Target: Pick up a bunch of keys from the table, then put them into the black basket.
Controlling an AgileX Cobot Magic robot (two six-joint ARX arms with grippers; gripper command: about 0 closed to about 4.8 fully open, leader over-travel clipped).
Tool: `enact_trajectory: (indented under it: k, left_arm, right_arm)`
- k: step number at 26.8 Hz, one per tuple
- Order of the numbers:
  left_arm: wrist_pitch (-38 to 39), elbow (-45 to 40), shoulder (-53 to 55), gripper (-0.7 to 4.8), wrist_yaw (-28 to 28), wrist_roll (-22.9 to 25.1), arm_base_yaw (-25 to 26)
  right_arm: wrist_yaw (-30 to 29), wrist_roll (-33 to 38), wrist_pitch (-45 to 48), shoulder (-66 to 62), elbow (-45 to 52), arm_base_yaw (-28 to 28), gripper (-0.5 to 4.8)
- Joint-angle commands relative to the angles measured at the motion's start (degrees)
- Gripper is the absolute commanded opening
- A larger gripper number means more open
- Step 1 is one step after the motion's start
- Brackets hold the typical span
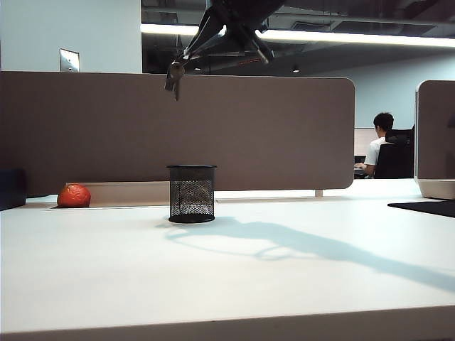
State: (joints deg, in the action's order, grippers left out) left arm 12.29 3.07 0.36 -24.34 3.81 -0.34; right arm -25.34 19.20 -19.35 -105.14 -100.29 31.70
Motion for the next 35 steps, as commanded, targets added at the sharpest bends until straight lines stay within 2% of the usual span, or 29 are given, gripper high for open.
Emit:
enact_trajectory:
  k: [1,5,10,27,35]
  left_arm:
    - [-0.4,0.3,0.0,-0.06,0.1,-0.2,0.0]
    - [-0.4,0.3,0.0,-0.06,0.1,-0.2,0.0]
    - [-0.4,0.3,0.0,-0.06,0.1,-0.2,0.0]
    - [-0.4,0.3,0.0,-0.06,0.1,-0.2,0.0]
    - [-0.4,0.3,0.0,-0.06,0.1,-0.2,0.0]
  right_arm:
    - [4.6,-3.8,3.8,0.3,-0.3,0.0,-0.09]
    - [8.2,-7.7,6.9,0.1,-0.3,0.0,-0.09]
    - [11.9,-7.7,12.0,-1.3,-0.3,-0.1,-0.09]
    - [15.5,-8.9,23.7,-12.6,-0.3,-0.3,-0.09]
    - [17.8,-8.9,24.6,-16.0,-0.4,-0.9,-0.09]
